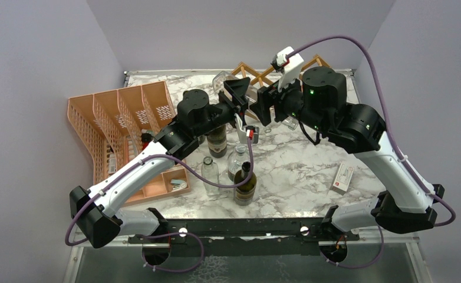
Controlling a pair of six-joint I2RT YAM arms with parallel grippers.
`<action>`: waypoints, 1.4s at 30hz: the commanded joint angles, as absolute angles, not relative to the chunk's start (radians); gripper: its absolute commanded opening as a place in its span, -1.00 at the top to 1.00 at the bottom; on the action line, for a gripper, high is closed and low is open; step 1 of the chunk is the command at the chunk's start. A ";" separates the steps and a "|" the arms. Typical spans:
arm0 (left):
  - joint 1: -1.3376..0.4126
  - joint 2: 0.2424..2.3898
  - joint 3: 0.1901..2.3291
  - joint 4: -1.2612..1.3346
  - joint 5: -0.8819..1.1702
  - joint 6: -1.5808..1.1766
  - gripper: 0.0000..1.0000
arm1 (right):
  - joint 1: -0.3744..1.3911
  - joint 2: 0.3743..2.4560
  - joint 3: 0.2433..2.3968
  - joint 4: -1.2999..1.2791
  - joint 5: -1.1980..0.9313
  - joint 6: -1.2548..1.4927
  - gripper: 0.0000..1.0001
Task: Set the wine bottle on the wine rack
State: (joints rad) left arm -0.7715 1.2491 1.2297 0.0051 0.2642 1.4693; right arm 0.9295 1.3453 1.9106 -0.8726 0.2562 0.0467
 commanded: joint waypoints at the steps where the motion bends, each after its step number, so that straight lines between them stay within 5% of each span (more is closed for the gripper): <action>1: -0.770 1.227 1.270 0.063 0.330 1.528 1.00 | 0.919 1.303 1.863 -0.929 0.234 0.073 -0.37; 11: -0.769 1.224 1.265 0.091 0.367 1.543 1.00 | 0.914 1.315 1.802 -0.933 0.179 0.103 -0.26; 13: -0.770 1.223 1.264 0.091 0.372 1.538 1.00 | 0.914 1.315 1.793 -0.922 0.185 0.106 -0.09; 17: -0.770 1.219 1.259 0.101 0.365 1.509 1.00 | 0.914 1.300 1.773 -0.885 0.210 0.107 0.56; 19: -0.770 1.214 1.240 0.135 0.357 1.481 0.54 | 0.913 1.287 1.763 -0.856 0.231 0.109 0.87; 21: -0.769 1.209 1.221 0.172 0.349 1.456 -0.23 | 0.913 1.275 1.761 -0.832 0.268 0.111 0.97; 25: -0.770 1.212 1.212 0.196 0.338 1.416 -0.90 | 0.913 1.260 1.761 -0.772 0.377 0.111 0.98; 29: -0.770 1.218 1.224 0.177 0.327 1.382 -0.98 | 0.895 1.274 1.759 -0.715 0.476 0.090 0.98; 35: -0.769 1.214 1.284 0.162 0.257 1.212 -0.98 | 0.673 1.332 1.759 -0.686 0.314 0.125 0.98; 42: -0.766 1.218 1.385 0.205 0.125 0.912 -0.98 | 0.515 1.248 1.540 -0.637 0.292 0.208 0.98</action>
